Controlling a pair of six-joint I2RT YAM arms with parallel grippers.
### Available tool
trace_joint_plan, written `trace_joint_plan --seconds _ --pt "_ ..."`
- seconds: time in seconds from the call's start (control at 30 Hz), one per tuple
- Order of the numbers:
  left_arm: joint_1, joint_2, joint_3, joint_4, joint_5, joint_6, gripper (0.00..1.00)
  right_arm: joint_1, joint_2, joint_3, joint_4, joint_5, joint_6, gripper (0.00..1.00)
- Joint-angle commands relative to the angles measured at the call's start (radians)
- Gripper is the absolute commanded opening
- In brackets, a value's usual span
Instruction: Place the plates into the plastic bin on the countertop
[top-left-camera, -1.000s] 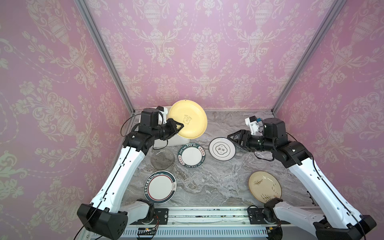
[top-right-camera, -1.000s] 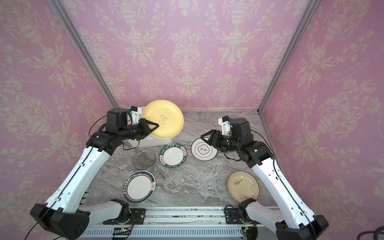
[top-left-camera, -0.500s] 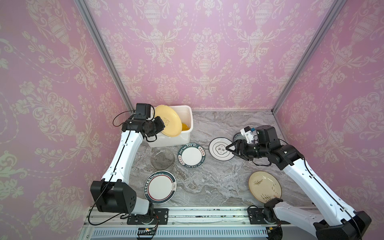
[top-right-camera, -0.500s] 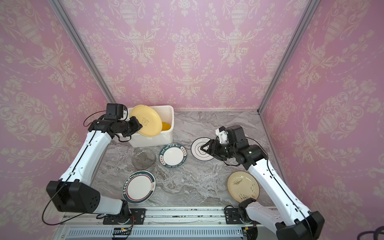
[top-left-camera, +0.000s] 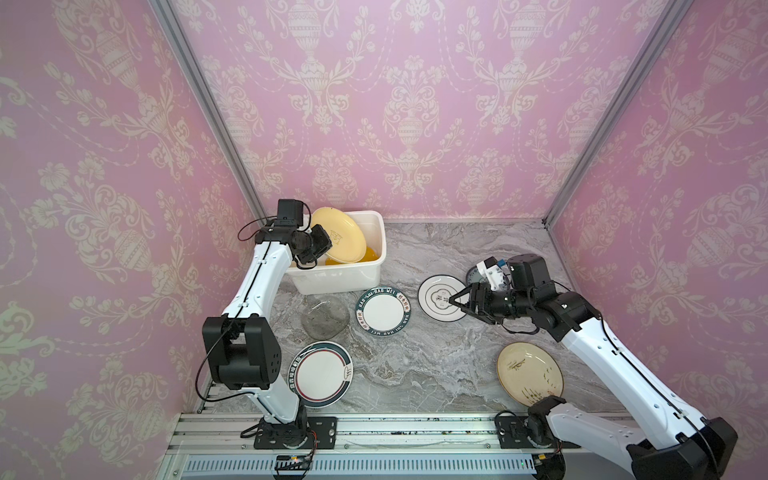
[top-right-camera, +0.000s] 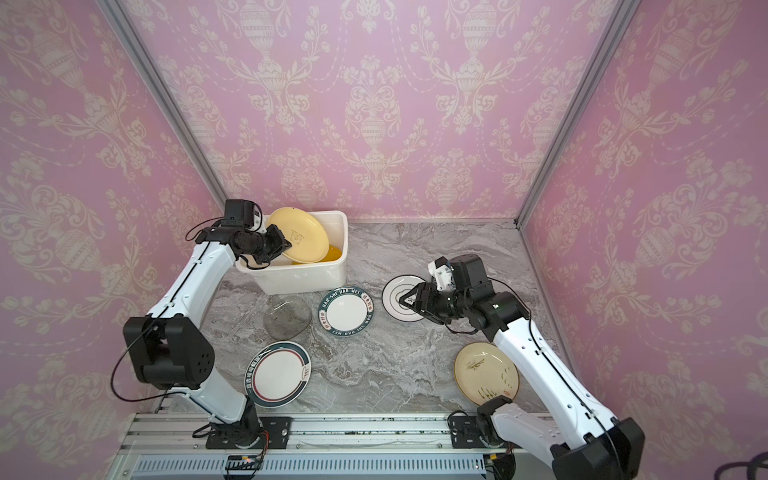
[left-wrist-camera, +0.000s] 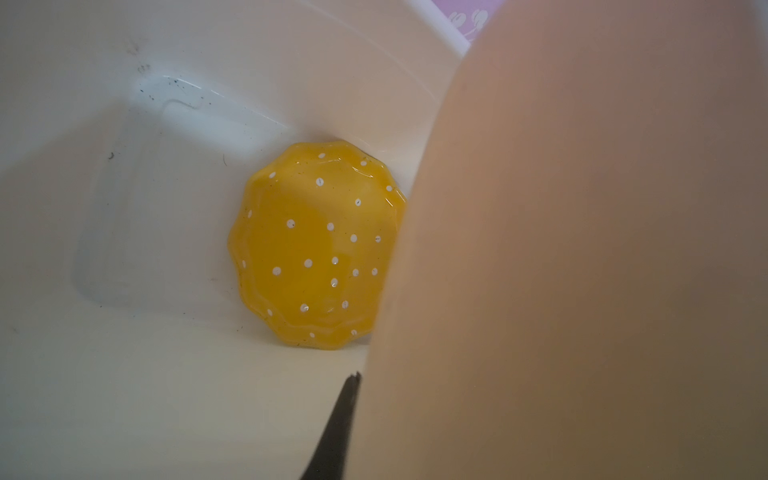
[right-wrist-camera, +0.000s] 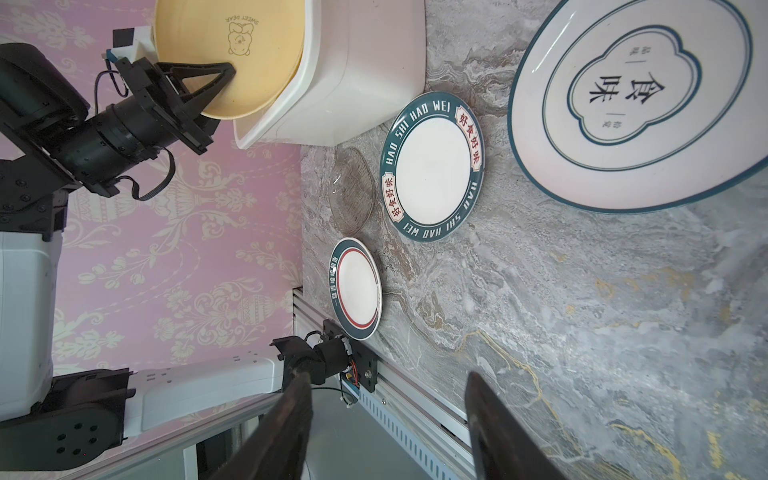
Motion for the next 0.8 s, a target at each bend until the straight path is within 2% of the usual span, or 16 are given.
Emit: trace_joint_plan --seconds 0.0,0.5,0.77 --pt "0.007 0.039 0.018 -0.003 0.064 0.000 0.12 -0.007 0.014 0.002 0.013 -0.016 0.002 0.59" --pt "0.008 0.159 -0.013 0.033 0.173 0.029 0.18 -0.007 0.066 0.017 0.035 -0.022 0.024 0.58" --pt "0.008 0.191 -0.042 0.042 0.164 0.056 0.20 -0.007 0.058 0.025 0.018 -0.017 0.030 0.58"
